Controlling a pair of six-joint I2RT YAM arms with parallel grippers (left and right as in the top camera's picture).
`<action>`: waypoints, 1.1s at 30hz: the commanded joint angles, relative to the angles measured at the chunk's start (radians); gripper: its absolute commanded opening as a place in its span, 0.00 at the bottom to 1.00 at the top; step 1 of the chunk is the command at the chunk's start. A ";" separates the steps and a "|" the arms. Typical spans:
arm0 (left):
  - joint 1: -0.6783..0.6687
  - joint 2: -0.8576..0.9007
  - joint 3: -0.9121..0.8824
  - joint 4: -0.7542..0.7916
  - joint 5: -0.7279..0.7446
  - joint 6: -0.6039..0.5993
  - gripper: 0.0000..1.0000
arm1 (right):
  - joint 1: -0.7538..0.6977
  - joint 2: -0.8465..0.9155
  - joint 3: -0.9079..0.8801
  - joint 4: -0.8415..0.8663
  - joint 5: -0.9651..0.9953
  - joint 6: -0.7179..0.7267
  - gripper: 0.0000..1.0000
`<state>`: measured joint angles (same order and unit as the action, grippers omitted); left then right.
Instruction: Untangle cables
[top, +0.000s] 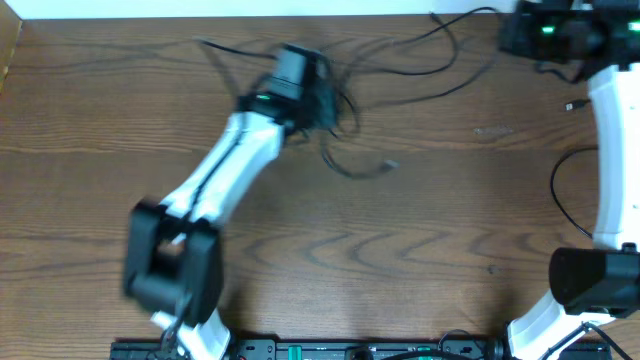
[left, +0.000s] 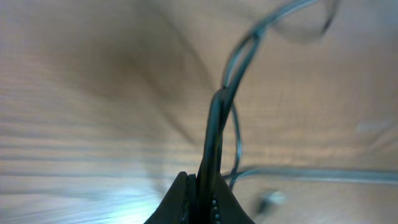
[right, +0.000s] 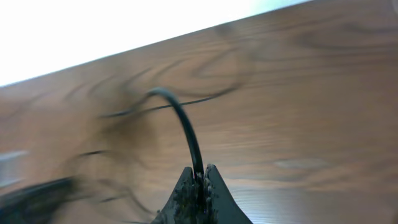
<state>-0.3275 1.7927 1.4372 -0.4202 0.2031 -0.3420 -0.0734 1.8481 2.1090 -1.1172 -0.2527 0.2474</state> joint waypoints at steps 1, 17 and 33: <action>0.079 -0.134 0.005 -0.011 -0.073 0.054 0.07 | -0.077 -0.013 -0.013 -0.006 0.070 0.022 0.01; 0.226 -0.338 0.005 0.093 0.132 0.052 0.08 | -0.082 -0.013 -0.342 0.132 -0.251 -0.224 0.01; 0.227 -0.338 0.005 0.206 0.628 -0.224 0.07 | 0.300 -0.013 -0.342 0.345 -0.536 -0.391 0.84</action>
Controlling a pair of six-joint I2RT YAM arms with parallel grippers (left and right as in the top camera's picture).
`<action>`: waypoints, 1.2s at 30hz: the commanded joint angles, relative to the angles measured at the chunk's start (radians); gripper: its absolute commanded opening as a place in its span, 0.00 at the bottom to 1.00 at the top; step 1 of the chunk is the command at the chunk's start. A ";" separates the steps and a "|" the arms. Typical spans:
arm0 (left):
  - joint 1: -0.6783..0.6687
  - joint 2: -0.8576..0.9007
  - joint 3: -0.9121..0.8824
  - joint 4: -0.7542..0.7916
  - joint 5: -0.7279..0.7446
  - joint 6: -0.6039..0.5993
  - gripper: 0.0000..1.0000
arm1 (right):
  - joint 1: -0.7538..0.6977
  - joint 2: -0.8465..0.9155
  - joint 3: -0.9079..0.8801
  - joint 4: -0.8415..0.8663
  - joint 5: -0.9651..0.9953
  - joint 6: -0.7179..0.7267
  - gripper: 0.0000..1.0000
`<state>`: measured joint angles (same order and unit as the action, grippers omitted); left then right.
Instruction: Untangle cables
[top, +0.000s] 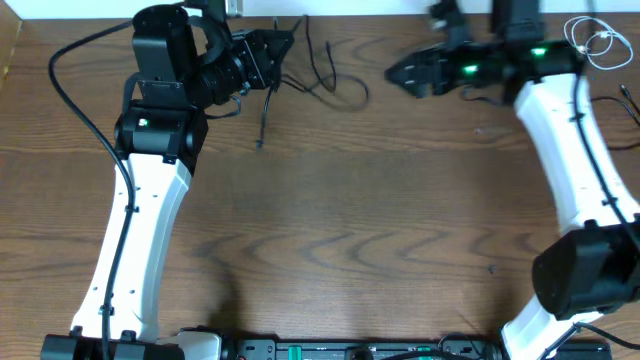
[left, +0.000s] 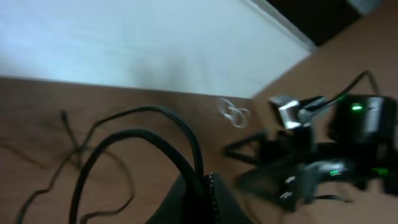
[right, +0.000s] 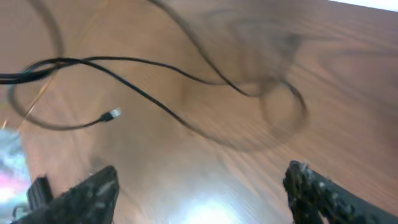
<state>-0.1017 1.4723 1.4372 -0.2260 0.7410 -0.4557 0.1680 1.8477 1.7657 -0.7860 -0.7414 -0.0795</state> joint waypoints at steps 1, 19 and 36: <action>0.001 -0.018 0.005 0.012 0.090 -0.144 0.07 | 0.078 -0.012 0.001 0.020 -0.047 -0.084 0.86; 0.001 -0.018 0.005 0.190 0.249 -0.528 0.08 | 0.253 0.121 0.001 0.291 -0.010 -0.161 0.84; 0.137 -0.015 0.005 0.002 0.076 -0.333 0.07 | 0.102 0.134 0.002 0.273 0.058 0.174 0.01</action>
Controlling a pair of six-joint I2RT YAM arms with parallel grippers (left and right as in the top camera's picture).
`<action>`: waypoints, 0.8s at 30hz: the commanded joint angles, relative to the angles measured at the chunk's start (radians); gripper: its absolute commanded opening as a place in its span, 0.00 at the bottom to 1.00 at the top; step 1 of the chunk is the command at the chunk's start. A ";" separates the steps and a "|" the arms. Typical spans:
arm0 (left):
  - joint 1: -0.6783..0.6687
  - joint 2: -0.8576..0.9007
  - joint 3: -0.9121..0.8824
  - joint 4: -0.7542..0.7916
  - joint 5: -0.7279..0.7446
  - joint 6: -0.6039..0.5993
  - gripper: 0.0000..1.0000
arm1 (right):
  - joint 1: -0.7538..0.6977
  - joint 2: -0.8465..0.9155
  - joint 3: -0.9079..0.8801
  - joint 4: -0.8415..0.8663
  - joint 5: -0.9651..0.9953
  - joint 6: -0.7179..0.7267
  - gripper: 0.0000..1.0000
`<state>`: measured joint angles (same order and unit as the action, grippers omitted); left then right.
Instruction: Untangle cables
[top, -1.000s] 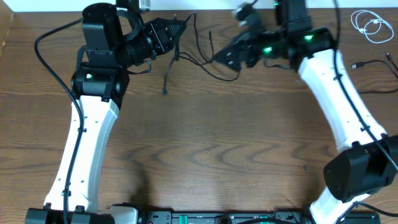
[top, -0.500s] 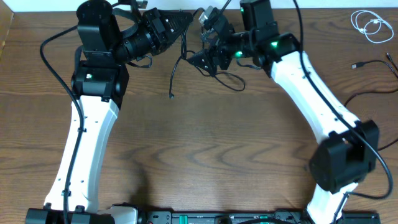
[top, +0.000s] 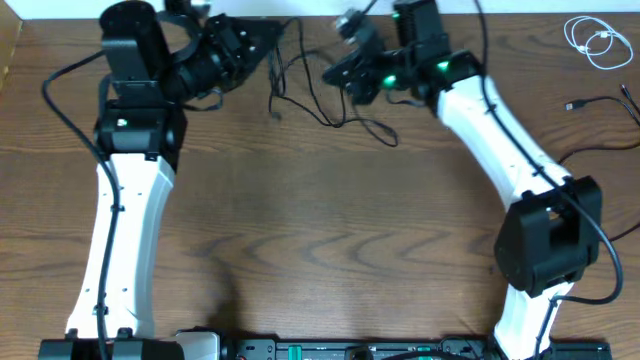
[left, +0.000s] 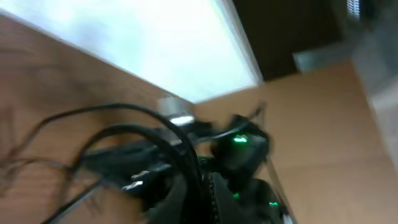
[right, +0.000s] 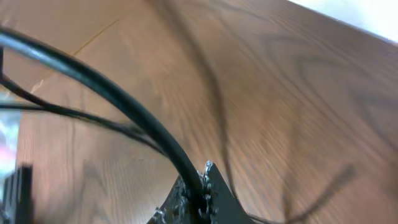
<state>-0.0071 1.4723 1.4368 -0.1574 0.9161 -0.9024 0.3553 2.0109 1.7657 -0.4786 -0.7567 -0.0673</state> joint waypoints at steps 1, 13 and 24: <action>0.054 -0.015 0.005 -0.100 -0.127 0.134 0.07 | -0.110 -0.029 0.001 -0.061 0.104 0.185 0.01; 0.097 -0.015 0.005 -0.201 -0.180 0.237 0.07 | -0.303 -0.029 -0.015 -0.332 0.455 0.293 0.01; 0.097 -0.015 0.005 -0.247 -0.270 0.301 0.07 | -0.351 -0.029 -0.132 -0.339 0.436 0.282 0.01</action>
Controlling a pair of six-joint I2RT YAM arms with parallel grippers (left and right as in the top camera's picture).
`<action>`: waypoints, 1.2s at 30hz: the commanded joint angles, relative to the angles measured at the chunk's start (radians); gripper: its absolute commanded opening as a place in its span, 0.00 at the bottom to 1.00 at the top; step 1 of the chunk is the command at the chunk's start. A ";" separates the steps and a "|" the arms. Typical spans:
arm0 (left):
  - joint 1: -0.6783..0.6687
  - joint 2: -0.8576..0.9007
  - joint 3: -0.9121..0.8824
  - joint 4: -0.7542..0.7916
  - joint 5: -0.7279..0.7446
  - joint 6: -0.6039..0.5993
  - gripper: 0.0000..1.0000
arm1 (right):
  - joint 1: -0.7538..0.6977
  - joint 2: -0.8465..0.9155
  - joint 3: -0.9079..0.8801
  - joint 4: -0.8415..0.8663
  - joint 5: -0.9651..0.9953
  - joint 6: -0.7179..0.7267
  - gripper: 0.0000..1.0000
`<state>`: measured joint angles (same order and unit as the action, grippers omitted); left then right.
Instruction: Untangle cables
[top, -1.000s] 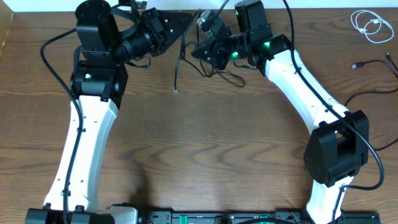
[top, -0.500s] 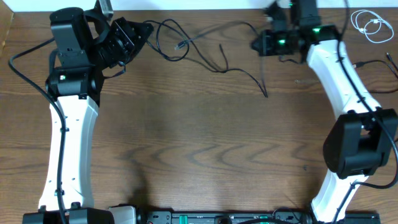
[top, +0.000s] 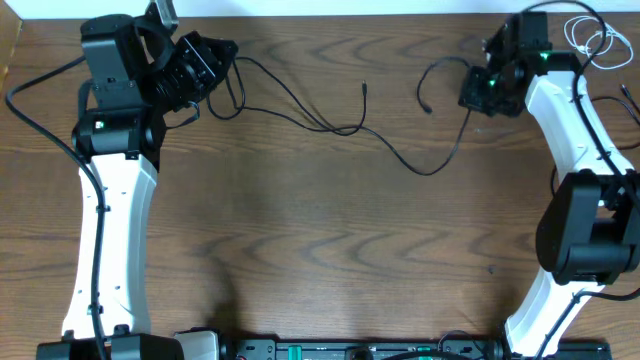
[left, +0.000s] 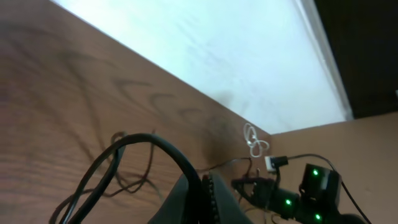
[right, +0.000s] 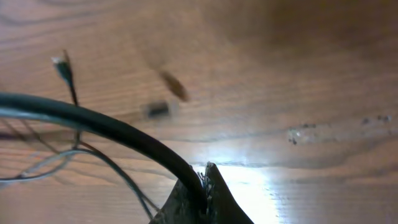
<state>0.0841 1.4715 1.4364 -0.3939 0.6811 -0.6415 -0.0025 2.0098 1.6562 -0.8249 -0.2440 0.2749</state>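
Note:
Thin black cables (top: 330, 125) stretch across the far part of the wooden table between my two grippers, with loose ends near the middle. At the far left my left gripper (top: 215, 55) is shut on a thick black cable (left: 158, 146) that arcs up from its jaws. My right gripper (top: 478, 92) at the far right is shut on another black cable (right: 118, 127), which curves left out of its jaws. A plug end (right: 62, 62) hangs beyond it.
A coiled white cable (top: 592, 38) lies at the far right corner. Another black cable (top: 600, 100) lies by the right edge. The table's far edge runs just behind both grippers.
My right gripper has moved from the far middle to the far right with its cable. The bunch between the grippers is now drawn out into long strands. My left gripper moved slightly left.
First my left gripper held the tangle at the far middle while the right held a cable at the far right corner. Then the left was at the far left and the right open. Later the right was shut on a cable mid-table, and now holds it far right.

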 joint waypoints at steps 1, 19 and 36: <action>0.005 -0.014 0.006 -0.014 -0.035 0.039 0.07 | 0.017 -0.027 -0.027 0.013 -0.127 -0.113 0.01; 0.005 -0.014 0.006 -0.039 0.264 0.127 0.07 | 0.214 -0.030 0.250 0.040 -0.376 -0.330 0.94; 0.002 -0.014 0.006 0.146 0.542 0.140 0.07 | 0.250 -0.029 0.283 0.082 -0.801 -0.515 0.89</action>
<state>0.0841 1.4715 1.4364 -0.2508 1.1481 -0.5144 0.2169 2.0033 1.9217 -0.7502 -0.8478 -0.1154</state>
